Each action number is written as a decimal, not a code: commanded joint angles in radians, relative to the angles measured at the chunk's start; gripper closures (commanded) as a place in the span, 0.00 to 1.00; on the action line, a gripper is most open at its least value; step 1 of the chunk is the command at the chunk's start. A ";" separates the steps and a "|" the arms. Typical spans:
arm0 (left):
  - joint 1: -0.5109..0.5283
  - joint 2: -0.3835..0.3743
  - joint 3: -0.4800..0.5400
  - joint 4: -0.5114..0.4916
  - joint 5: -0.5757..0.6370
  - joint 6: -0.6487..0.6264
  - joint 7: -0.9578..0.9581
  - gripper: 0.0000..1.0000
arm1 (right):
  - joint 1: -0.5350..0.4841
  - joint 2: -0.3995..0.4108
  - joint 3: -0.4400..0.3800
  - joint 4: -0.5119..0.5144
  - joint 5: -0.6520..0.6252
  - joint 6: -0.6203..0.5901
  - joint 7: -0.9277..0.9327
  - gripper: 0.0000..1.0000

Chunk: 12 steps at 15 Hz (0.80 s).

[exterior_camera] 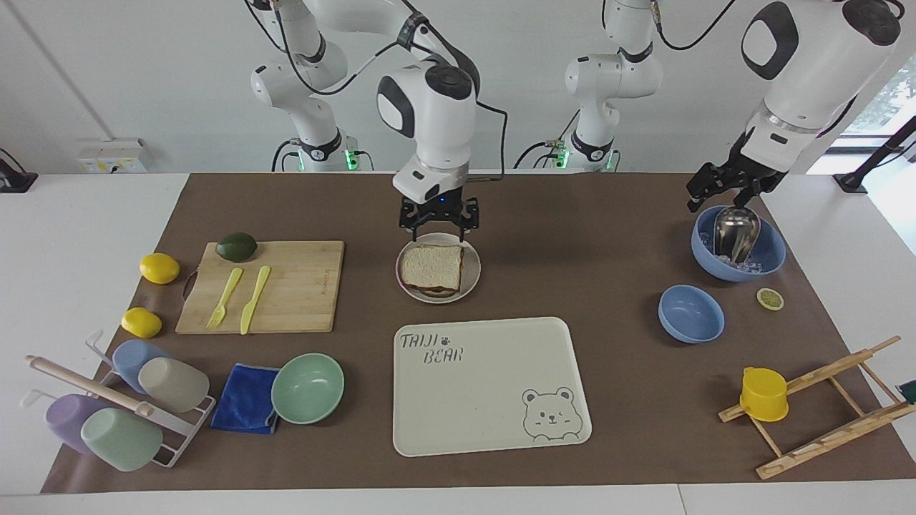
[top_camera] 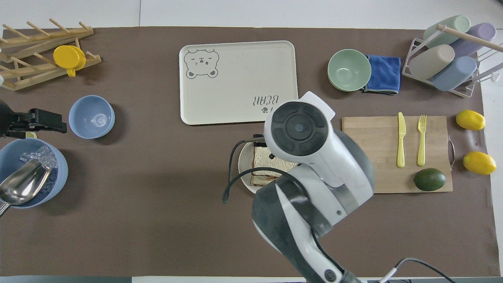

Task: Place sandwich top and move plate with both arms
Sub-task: 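Open the right gripper and withdraw while the left gripper reaches the plate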

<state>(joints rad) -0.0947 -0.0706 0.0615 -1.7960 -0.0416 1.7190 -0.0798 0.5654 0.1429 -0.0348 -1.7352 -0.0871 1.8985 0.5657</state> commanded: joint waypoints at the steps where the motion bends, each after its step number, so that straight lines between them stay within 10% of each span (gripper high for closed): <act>1: -0.075 -0.035 -0.002 -0.142 -0.027 0.138 -0.093 0.00 | -0.122 -0.017 0.010 0.116 0.064 -0.172 -0.116 0.00; 12: -0.483 0.161 -0.003 -0.324 -0.269 0.641 -0.345 0.00 | -0.436 -0.095 0.001 0.269 0.110 -0.524 -0.440 0.00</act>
<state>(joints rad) -0.5262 0.0899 0.0390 -2.0574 -0.2665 2.2706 -0.4279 0.1674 0.0730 -0.0420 -1.4738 0.0121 1.4152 0.1822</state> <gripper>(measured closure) 0.000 0.000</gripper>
